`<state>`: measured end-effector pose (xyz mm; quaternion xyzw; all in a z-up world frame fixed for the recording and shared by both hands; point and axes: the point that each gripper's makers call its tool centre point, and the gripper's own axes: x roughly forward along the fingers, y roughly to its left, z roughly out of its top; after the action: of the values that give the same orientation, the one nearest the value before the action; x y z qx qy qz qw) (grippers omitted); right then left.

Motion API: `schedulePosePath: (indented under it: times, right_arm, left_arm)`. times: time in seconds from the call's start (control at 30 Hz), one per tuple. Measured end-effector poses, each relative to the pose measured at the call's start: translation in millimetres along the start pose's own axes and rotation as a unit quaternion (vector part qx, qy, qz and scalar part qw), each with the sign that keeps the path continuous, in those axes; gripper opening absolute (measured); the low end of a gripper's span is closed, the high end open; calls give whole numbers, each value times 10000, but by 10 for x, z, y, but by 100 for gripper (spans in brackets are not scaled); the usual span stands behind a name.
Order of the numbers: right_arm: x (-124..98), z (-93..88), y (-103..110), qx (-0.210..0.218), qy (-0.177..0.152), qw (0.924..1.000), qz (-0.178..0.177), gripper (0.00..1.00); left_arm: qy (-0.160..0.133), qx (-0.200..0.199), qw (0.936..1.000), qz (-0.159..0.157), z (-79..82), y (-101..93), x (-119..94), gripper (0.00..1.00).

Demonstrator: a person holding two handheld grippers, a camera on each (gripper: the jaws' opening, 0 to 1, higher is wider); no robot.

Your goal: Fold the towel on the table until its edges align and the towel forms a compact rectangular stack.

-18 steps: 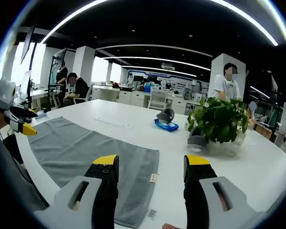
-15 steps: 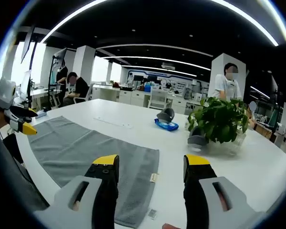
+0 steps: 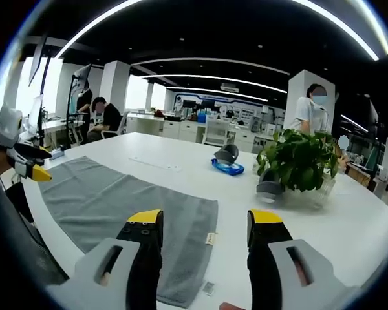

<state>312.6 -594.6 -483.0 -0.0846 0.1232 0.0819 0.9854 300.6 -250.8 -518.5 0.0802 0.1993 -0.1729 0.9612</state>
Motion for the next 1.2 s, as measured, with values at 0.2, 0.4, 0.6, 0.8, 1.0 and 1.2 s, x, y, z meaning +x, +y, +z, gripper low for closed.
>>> schedulePosePath:
  times: [0.2,0.4,0.6,0.8,1.0,1.2]
  right_arm:
    - [9,-25,33,4,61,10000,68,50]
    - [8,-60,19,136,142,9998,72,49]
    - [10,-96,7,143,250,9996,46,47]
    - [17,-111,18,49,313,9995,55,45]
    - [59,-98,53,-150,365,9992,94,43]
    - [94,-172,74,-162,513,9984,154,43]
  left_arm:
    - [-17,-7,10000,45,7,20,-11,72]
    - [82,-27,9999,114,-33,58,-10,70]
    - [32,-67,9999,80,-11,52,-13,70]
    - [24,-18,10000,74,-3,52,-10,69]
    - [5,74,10000,61,36,50,21,69]
    - [-56,73,9999,71,55,98,126,67]
